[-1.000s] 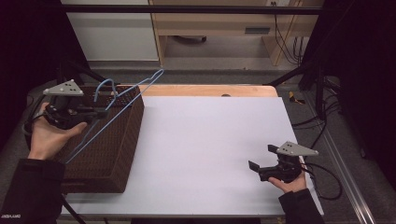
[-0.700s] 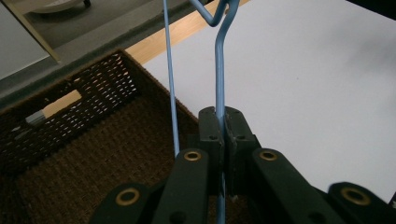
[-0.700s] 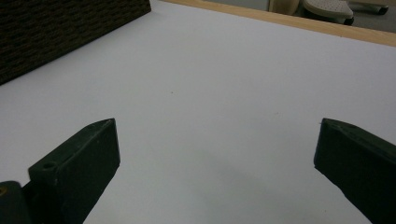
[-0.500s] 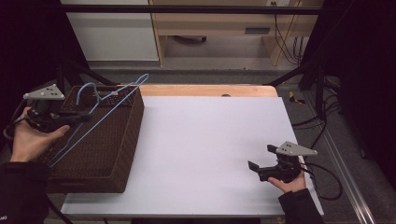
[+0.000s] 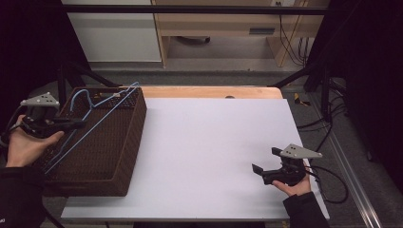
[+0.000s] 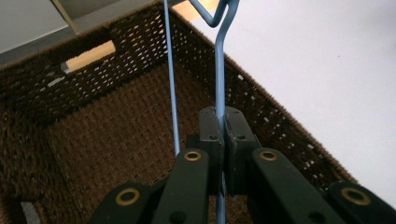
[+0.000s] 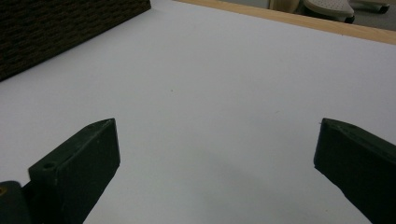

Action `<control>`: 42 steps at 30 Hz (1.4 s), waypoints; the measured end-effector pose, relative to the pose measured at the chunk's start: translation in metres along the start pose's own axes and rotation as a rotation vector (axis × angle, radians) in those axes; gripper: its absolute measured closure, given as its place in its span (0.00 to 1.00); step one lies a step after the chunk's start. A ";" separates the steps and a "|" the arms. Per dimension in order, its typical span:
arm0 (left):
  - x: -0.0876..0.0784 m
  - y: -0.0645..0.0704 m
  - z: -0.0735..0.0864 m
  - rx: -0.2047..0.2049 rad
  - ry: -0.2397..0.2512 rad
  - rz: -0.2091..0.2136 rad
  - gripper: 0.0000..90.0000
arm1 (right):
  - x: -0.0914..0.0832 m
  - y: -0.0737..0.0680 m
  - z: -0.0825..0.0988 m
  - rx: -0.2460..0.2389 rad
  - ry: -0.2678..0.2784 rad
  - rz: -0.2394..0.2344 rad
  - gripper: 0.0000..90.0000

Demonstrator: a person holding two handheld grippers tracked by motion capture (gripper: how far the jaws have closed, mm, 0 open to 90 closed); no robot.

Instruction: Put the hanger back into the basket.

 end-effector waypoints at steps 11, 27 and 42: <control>0.028 -0.009 0.028 -0.012 -0.056 -0.027 0.97 | 0.001 -0.001 0.000 0.002 -0.004 -0.002 0.01; 0.077 -0.012 0.066 -0.013 -0.162 -0.075 0.97 | 0.002 -0.001 0.001 0.002 -0.006 -0.002 0.01; 0.051 -0.005 0.062 -0.042 -0.060 -0.046 0.76 | 0.000 -0.001 0.000 0.001 -0.001 -0.003 0.01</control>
Point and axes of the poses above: each handheld gripper's, and its own axes: x roughly forward along the jaws, z roughly out of its underside, y roughly to its right, the point moved 8 cm from there along x, roughly forward along the jaws, and after that the axes turned 7 degrees about -x, right-handed, at the moved point
